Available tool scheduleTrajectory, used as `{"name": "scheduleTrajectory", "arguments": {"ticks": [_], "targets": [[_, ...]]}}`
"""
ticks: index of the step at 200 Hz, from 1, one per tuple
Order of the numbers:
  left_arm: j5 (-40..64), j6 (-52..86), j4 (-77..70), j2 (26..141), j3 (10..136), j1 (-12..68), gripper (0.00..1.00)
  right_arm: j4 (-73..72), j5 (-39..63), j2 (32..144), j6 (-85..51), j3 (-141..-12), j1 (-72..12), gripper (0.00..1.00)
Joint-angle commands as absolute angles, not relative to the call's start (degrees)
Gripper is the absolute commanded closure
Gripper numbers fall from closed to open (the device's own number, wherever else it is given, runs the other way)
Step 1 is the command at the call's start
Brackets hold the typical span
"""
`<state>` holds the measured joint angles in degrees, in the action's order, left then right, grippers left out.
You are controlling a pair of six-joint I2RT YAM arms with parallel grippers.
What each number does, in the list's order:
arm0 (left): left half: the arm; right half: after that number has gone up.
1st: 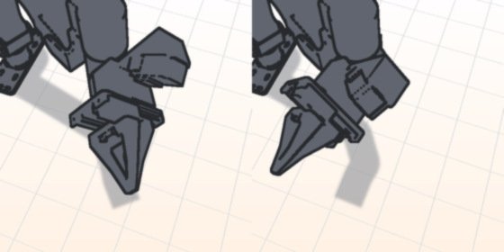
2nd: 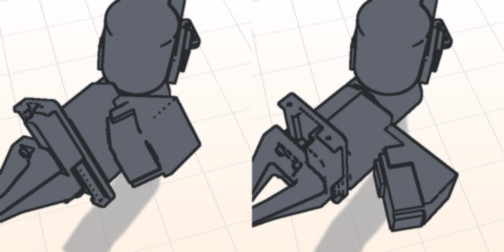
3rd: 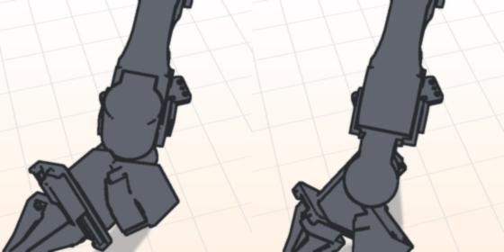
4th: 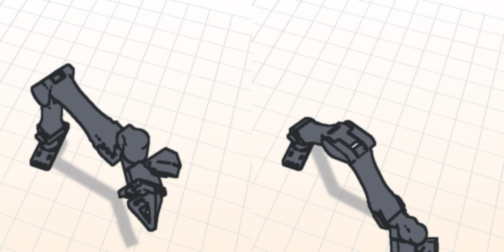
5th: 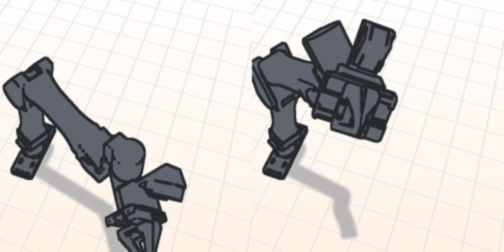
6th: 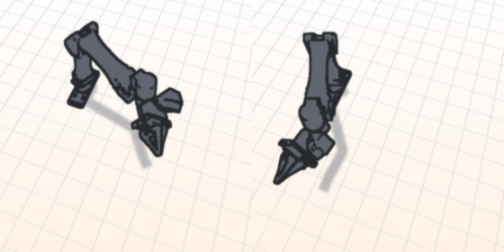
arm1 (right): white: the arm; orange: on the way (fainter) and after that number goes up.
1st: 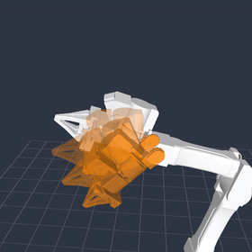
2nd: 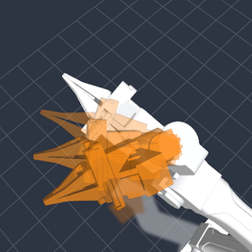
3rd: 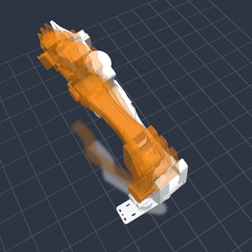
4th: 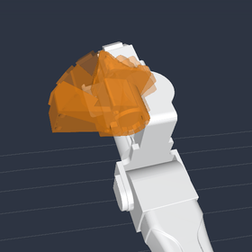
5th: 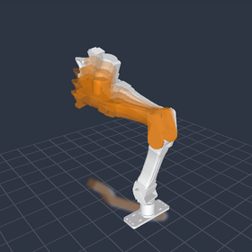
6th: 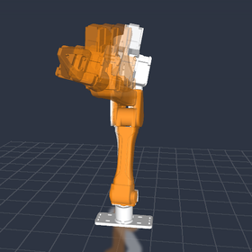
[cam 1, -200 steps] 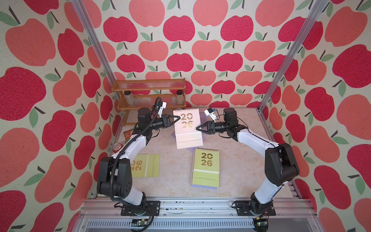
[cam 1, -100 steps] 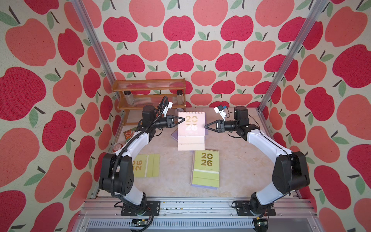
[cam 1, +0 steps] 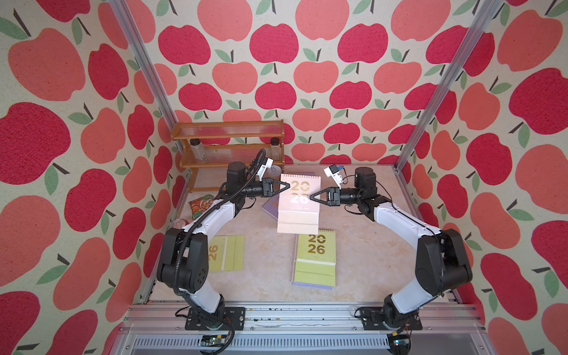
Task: Stack the calendars
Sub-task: Place the calendar at the calendar.
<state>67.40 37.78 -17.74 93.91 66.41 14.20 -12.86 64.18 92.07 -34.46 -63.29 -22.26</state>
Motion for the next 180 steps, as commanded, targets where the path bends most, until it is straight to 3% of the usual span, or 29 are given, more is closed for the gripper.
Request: {"name": "scheduleTrajectory", "arguments": {"ticks": [1, 18, 55, 71, 98, 118, 142, 180], "targets": [[69.1, 38.1, -21.3, 93.9, 68.2, 14.5, 1.0, -17.1, 65.1, 93.0, -36.9, -63.1, -22.9, 0.5], [68.9, 38.4, -21.9, 94.0, 67.8, 14.5, 1.0, -19.1, 65.2, 93.5, -38.3, -62.9, -23.2, 0.57], [68.6, 38.6, -22.2, 94.2, 67.5, 14.5, 1.0, -24.1, 64.6, 93.5, -41.8, -61.1, -23.3, 0.85], [68.6, 38.5, -22.1, 94.3, 67.3, 14.4, 0.9, -24.5, 64.3, 93.1, -41.9, -60.7, -23.3, 1.0], [68.2, 38.0, -21.4, 94.3, 67.1, 14.2, 0.53, -23.7, 64.4, 91.7, -42.8, -59.9, -22.9, 1.0], [67.9, 36.5, -18.9, 93.7, 67.3, 13.6, 0.36, -21.1, 64.2, 90.0, -44.4, -58.2, -21.6, 1.0], [67.7, 33.8, -15.0, 92.2, 67.4, 12.2, 0.3, -17.0, 65.7, 86.8, -45.9, -54.9, -19.5, 1.0], [67.9, 32.1, -12.6, 90.6, 66.2, 10.1, 0.3, 8.5, 64.8, 79.4, -34.4, -53.0, -17.6, 1.0]]}}
